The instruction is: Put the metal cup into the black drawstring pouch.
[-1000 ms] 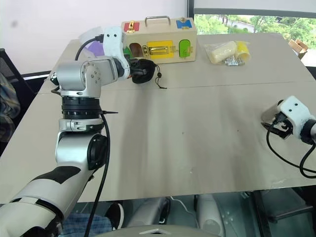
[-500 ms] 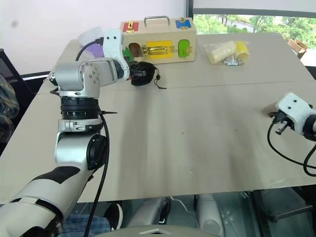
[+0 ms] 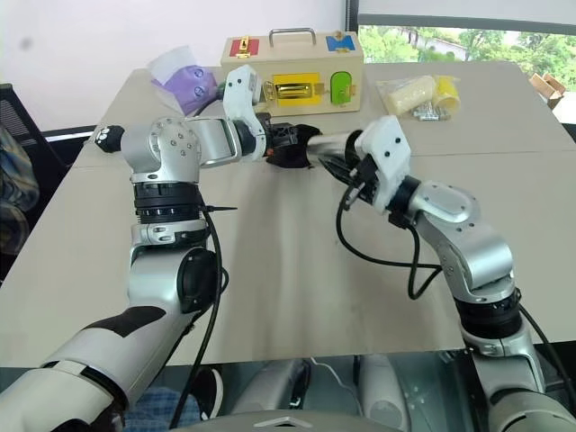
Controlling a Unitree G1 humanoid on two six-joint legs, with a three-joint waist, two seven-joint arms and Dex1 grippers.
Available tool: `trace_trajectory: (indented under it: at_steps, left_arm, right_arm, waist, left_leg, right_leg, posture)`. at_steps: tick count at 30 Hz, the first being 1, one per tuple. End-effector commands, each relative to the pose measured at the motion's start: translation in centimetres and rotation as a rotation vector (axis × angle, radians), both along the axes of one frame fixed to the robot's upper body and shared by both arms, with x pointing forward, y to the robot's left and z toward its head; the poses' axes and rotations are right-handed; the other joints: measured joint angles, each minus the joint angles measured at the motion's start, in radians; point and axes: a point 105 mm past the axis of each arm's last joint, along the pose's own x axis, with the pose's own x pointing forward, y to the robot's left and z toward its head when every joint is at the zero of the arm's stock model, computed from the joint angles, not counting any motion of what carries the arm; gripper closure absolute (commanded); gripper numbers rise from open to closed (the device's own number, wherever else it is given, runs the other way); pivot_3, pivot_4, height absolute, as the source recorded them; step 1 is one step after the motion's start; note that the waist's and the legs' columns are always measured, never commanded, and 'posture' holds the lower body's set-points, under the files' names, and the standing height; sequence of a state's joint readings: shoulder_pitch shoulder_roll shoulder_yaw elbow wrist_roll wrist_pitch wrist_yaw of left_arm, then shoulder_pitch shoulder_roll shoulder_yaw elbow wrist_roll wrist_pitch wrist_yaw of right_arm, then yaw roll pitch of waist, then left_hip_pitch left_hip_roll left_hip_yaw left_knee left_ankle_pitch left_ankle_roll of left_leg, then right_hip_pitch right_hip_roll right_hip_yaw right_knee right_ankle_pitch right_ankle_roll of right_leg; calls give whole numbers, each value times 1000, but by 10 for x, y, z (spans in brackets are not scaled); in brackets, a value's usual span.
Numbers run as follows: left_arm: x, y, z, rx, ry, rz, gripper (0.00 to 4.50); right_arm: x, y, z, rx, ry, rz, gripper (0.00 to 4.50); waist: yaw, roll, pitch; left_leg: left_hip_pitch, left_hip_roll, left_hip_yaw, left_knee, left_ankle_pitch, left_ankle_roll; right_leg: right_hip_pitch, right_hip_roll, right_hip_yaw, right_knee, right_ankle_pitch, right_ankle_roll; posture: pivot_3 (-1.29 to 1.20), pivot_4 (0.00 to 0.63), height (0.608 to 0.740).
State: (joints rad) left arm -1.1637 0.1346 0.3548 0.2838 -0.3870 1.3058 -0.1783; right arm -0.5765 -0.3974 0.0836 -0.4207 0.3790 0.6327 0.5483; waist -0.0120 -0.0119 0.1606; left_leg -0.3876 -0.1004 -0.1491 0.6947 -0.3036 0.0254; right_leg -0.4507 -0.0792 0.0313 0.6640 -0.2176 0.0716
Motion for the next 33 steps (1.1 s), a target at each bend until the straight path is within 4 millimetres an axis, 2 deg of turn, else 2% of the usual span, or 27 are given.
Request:
trace_trajectory:
  at_steps: [1,9,13,17,20,26,30,33]
  left_arm:
    - [-8,-5,18,-53,-52,-46,4500]
    - [-23,-13,27,-131,-38,-169,4500]
    - [-28,-15,28,-144,-30,-206,4500]
    - [-32,-16,30,-151,-28,-228,4500]
    - [-36,-19,32,-154,-30,-251,4500]
    - [-39,-24,32,-150,-27,-279,4500]
    - [-41,-26,33,-152,-27,-290,4500]
    - [-41,-26,33,-152,-25,-295,4500]
  right_arm:
    - [-3,9,3,-4,-46,7,4431]
    - [17,19,-3,68,-34,-67,4431]
    - [27,19,-16,38,-27,-111,4431]
    - [34,19,-18,25,-40,-130,4431]
    - [36,27,-19,12,-52,-120,4431]
    - [46,46,-31,-136,-175,-122,4431]
    - [55,48,-60,-417,-317,-77,4431]
    - [63,45,-64,-535,-394,-55,4431]
  waist:
    - [-2,0,0]
    - [-14,0,0]
    - [-24,0,0]
    - [-28,0,0]
    - [-32,0,0]
    - [-32,0,0]
    - [-32,0,0]
    - [-31,0,0]
  left_leg:
    - [0,0,0,0,0,0]
    - [1,0,1,1,0,0]
    - [1,0,1,1,0,0]
    - [1,0,1,2,0,0]
    - [2,0,1,2,0,0]
    - [3,0,3,2,0,0]
    - [3,0,4,2,0,0]
    - [3,0,4,3,0,0]
  right_leg:
    - [0,0,-1,0,0,0]
    - [0,1,1,3,0,0]
    - [0,1,1,3,0,0]
    - [0,1,1,4,0,0]
    - [0,1,2,4,0,0]
    - [0,1,4,7,0,0]
    - [0,1,5,7,0,0]
    - [0,1,5,7,0,0]
  posture:
    - [0,150,710]
    - [0,150,710]
    - [0,150,710]
    - [0,150,710]
    - [0,150,710]
    - [0,150,710]
    - [0,150,710]
    - [0,150,710]
